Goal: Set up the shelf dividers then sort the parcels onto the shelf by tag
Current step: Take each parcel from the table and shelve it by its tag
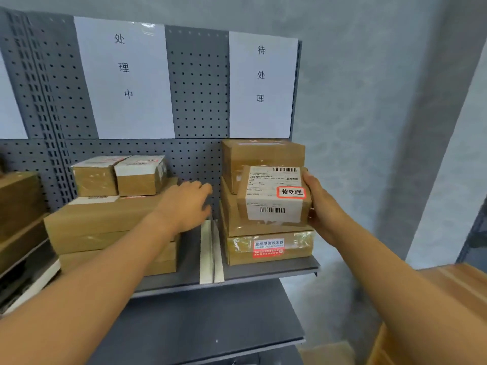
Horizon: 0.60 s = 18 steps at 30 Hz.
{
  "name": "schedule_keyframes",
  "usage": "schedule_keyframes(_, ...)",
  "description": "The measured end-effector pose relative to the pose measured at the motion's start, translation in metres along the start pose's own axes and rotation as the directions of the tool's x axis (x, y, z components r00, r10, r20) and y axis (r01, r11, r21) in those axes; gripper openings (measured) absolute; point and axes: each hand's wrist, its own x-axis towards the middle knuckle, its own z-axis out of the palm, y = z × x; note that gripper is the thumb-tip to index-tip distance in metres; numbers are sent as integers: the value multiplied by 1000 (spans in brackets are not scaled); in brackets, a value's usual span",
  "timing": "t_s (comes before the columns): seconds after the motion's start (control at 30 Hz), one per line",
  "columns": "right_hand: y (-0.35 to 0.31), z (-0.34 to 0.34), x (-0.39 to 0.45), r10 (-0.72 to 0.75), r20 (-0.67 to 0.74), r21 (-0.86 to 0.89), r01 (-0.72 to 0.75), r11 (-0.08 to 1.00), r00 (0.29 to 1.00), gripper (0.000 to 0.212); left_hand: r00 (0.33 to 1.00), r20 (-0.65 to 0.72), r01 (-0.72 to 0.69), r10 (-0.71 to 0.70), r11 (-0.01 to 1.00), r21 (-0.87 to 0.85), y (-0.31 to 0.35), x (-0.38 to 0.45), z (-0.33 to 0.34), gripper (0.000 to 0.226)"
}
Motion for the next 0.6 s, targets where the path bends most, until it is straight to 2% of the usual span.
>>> schedule_keyframes(0.13, 1, 2, 29, -18, 81, 31, 16, 999, 997, 45, 998, 7, 59, -60, 997, 59, -7, 12, 3, 40)
schedule_keyframes(0.33, 2, 9, 63, -52, 155, 61, 43, 997, 987, 48, 995, -12, 98, -98, 994, 52, -25, 32, 11, 39)
schedule_keyframes(0.5, -8, 11, 90, -87, 119, 75, 78, 994, 989, 49, 995, 0, 98, -98, 994, 42, -32, 50, 20, 43)
schedule_keyframes(0.6, -13, 6, 106, -51, 113, 154, 33, 987, 992, 48, 996, -9, 89, -89, 995, 37, -33, 55, 26, 43)
